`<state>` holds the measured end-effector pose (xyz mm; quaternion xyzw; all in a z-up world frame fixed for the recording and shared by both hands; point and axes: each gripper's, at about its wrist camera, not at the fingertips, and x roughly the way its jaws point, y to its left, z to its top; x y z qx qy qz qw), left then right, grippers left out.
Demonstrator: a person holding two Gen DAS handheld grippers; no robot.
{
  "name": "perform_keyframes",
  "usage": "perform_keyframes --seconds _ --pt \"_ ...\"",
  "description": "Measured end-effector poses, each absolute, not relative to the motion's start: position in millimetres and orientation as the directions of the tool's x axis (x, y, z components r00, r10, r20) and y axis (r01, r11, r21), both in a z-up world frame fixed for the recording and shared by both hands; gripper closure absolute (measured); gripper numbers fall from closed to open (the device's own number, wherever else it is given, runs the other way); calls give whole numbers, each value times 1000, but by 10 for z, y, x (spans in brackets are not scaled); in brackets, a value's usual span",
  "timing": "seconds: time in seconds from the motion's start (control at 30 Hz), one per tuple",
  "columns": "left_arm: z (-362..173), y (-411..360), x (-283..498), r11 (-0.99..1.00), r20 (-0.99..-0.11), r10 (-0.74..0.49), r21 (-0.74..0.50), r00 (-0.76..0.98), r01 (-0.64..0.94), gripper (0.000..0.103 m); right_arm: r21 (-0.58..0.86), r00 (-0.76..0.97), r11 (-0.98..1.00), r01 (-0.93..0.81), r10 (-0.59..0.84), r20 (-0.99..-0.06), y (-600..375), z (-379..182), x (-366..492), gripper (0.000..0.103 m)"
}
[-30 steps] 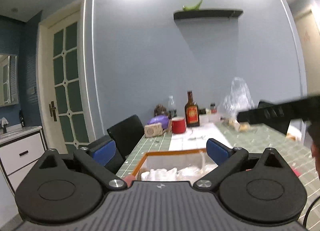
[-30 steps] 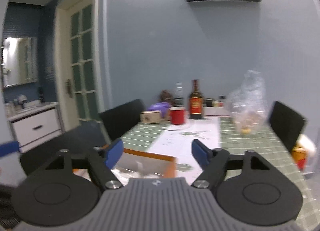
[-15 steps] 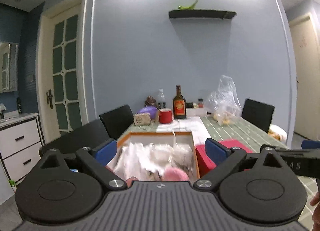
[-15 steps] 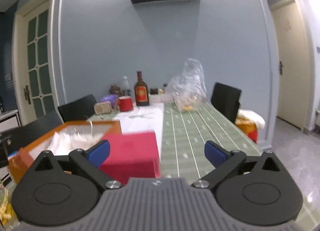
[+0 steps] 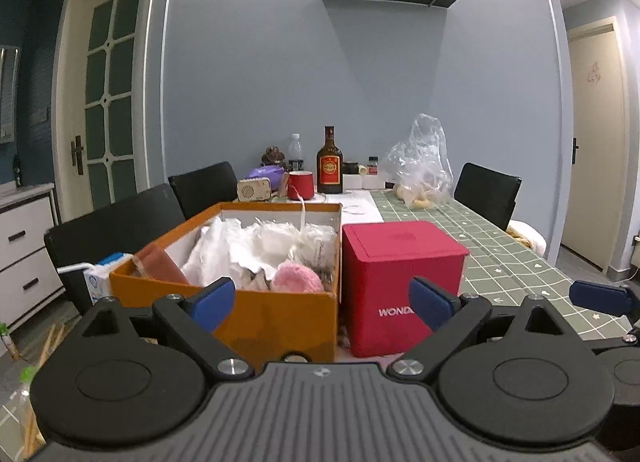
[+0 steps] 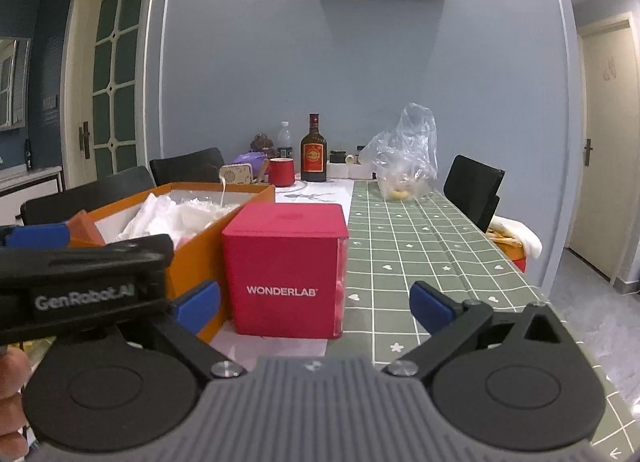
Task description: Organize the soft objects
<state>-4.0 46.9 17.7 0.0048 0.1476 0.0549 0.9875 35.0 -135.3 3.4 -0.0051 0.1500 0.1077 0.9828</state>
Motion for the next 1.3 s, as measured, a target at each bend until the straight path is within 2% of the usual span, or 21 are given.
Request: perform_keyframes --seconds 1.3 --pt "93 121 -115 992 -313 128 47 941 -119 0 70 935 978 -197 209 -285 -1675 -120 320 3"
